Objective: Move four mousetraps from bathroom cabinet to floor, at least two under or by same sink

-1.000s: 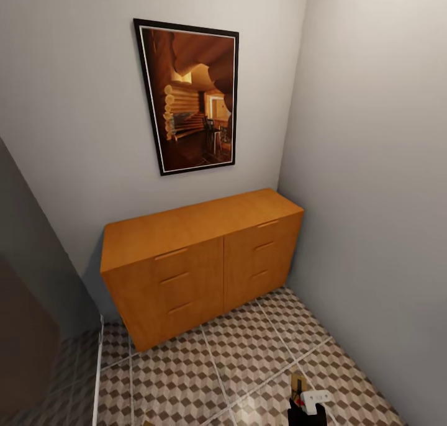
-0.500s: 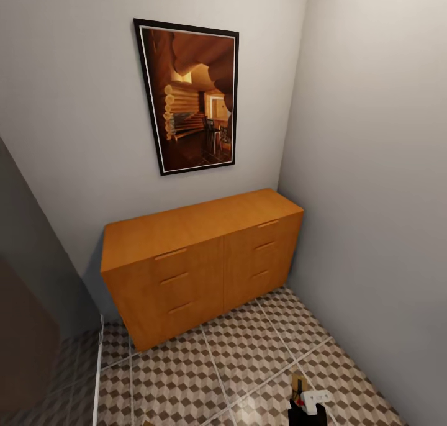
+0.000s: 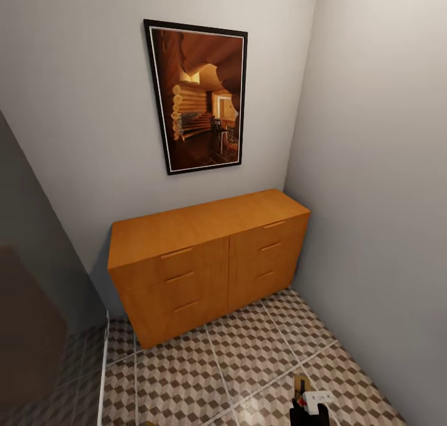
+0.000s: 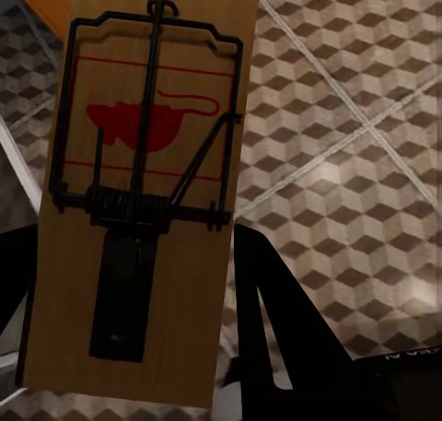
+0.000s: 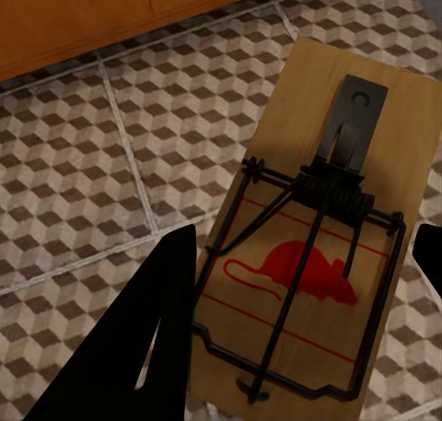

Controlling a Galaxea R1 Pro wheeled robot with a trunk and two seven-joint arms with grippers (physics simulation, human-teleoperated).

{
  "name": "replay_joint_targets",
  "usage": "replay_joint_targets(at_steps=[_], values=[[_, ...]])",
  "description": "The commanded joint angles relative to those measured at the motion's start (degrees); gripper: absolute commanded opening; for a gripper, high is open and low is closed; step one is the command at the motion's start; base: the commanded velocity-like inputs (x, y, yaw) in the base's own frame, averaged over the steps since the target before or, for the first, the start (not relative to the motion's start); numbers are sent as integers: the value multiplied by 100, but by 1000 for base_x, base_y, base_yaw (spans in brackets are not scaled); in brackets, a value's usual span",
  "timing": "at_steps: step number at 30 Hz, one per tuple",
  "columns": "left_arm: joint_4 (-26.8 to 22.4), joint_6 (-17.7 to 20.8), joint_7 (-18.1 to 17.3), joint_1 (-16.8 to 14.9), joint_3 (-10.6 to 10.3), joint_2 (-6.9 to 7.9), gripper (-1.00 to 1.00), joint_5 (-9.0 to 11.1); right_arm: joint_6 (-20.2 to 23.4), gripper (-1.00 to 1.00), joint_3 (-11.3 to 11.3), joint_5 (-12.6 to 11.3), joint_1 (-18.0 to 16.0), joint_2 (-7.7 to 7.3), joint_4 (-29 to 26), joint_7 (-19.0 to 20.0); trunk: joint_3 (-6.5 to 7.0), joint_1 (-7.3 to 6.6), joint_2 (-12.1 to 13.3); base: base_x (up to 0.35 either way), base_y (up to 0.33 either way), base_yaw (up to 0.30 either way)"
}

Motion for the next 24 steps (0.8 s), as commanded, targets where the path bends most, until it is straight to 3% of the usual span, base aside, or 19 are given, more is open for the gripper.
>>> replay_joint_targets(at_steps=[1,18,24], values=[[2,-7,49,-6,-48,-6,-100,9,-22,-100,15,-63,-5,-2,7,51,-11,3,-11,0,0,6],[2,-6,49,-6,-47,-17,-100,9,-26,-100,14,-63,-5,-10,7,7,-11,3,-11,0,0,2],[2,-7,49,-6,-48,-21,-100,9,-26,-100,13,-63,-5,-12,7,-39,-11,3,-11,0,0,116]])
